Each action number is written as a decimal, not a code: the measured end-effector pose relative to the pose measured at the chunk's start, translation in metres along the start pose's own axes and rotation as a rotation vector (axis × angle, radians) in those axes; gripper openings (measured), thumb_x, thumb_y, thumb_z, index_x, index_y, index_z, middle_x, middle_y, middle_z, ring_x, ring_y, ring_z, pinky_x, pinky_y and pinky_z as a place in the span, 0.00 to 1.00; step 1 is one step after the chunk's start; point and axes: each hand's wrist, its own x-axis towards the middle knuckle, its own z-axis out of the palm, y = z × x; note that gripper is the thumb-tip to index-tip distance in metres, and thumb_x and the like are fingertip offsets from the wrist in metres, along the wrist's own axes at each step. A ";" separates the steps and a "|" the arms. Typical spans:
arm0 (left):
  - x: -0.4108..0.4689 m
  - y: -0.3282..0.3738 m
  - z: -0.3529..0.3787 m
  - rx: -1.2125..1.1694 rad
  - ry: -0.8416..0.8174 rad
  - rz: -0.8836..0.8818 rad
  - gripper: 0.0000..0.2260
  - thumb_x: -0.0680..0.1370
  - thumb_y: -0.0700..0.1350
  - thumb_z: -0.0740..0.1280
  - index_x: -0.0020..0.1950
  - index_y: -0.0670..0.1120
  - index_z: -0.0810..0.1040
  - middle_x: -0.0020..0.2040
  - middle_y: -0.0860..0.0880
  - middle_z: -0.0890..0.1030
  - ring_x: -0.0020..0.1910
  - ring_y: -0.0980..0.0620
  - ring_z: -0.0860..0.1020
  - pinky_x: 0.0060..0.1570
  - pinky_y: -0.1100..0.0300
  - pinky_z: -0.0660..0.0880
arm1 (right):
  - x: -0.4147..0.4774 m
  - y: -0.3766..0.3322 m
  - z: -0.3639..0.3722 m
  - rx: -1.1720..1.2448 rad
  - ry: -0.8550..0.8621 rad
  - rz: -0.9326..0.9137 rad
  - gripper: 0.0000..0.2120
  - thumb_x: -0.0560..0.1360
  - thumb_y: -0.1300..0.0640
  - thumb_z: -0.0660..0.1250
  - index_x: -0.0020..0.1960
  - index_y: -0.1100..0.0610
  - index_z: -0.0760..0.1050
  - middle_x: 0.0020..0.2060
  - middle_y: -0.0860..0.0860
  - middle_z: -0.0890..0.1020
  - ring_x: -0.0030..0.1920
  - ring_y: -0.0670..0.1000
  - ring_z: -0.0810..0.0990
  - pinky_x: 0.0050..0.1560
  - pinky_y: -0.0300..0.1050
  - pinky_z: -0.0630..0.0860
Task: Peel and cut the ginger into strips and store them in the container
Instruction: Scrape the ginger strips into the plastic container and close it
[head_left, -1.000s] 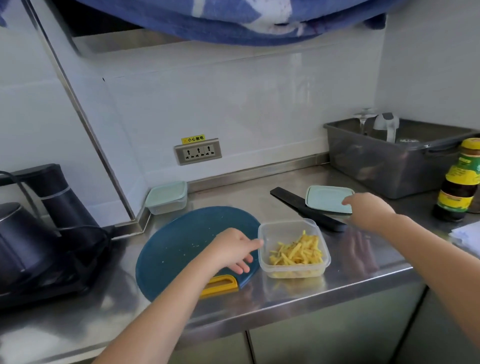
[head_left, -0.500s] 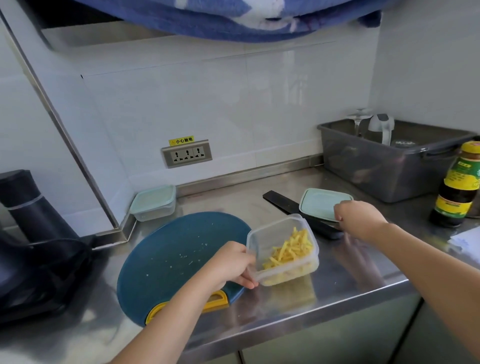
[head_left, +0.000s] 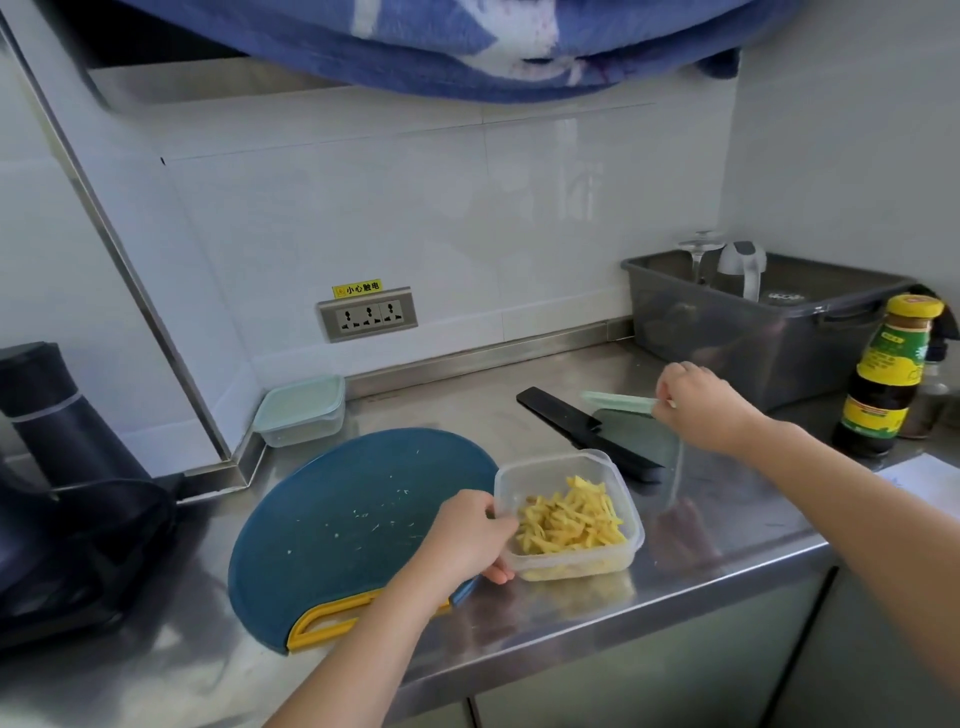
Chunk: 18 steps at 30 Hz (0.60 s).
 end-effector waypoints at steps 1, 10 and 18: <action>-0.002 0.002 0.003 0.020 0.014 0.024 0.06 0.79 0.43 0.59 0.49 0.44 0.75 0.33 0.42 0.83 0.27 0.50 0.81 0.31 0.63 0.77 | -0.001 -0.002 -0.004 0.001 -0.030 -0.022 0.03 0.77 0.59 0.61 0.50 0.57 0.69 0.49 0.53 0.73 0.53 0.56 0.73 0.54 0.49 0.69; -0.001 0.011 0.008 0.321 0.141 0.075 0.24 0.78 0.61 0.58 0.65 0.46 0.69 0.53 0.47 0.82 0.49 0.49 0.81 0.52 0.56 0.77 | -0.021 -0.024 -0.045 0.204 -0.026 -0.077 0.07 0.74 0.62 0.66 0.42 0.54 0.69 0.37 0.48 0.76 0.38 0.52 0.74 0.38 0.43 0.70; 0.005 0.057 -0.024 -0.391 0.119 0.303 0.20 0.76 0.65 0.56 0.61 0.55 0.71 0.55 0.54 0.77 0.57 0.51 0.76 0.61 0.50 0.73 | -0.044 -0.053 -0.128 1.108 -0.217 0.002 0.18 0.77 0.70 0.61 0.30 0.57 0.68 0.24 0.47 0.73 0.27 0.43 0.73 0.39 0.37 0.76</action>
